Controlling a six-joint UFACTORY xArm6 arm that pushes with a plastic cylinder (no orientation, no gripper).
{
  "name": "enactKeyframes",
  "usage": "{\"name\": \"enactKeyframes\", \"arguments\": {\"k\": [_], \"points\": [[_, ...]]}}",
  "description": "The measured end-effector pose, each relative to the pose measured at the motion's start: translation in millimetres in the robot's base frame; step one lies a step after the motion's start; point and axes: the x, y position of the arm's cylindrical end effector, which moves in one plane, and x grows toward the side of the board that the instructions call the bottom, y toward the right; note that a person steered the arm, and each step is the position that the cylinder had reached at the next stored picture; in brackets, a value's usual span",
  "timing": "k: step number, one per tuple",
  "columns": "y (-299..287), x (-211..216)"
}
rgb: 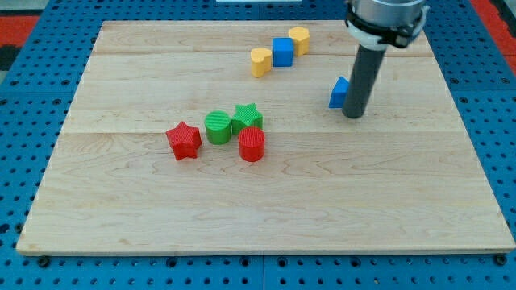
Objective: Move away from the triangle
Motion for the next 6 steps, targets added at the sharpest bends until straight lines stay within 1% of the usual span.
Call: {"name": "enactKeyframes", "arguments": {"k": [1, 2, 3, 4, 5, 6], "points": [[-0.8, -47.3], [-11.5, -81.0], [-63.3, -100.2], [-34.3, -35.6], [-11.4, -30.9], [-5.9, -31.6]]}}
